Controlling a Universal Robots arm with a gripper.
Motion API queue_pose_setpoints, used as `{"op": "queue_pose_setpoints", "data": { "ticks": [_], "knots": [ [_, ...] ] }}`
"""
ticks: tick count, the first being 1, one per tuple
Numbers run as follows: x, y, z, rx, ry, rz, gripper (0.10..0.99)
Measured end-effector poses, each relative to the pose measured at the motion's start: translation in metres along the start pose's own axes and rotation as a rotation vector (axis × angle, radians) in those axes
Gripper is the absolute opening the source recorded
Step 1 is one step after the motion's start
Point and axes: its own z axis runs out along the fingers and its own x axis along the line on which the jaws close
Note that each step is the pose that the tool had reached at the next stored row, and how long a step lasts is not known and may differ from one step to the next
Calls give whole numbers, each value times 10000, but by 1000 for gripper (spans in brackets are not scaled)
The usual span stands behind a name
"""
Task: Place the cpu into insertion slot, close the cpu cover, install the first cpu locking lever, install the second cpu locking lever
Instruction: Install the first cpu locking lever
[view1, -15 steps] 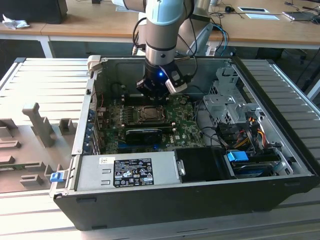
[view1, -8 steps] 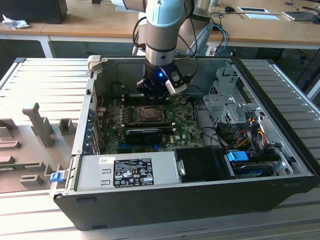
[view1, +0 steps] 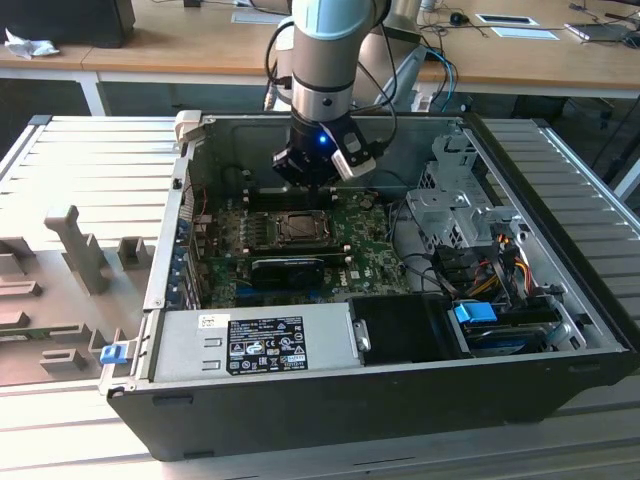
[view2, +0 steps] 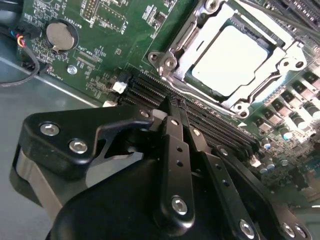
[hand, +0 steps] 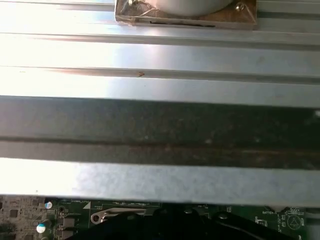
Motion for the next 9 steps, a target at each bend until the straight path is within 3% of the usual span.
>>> {"op": "queue_pose_setpoints", "data": {
  "ticks": [9],
  "knots": [
    [2, -48, -7, 0, -1, 3, 106]
  ]
}}
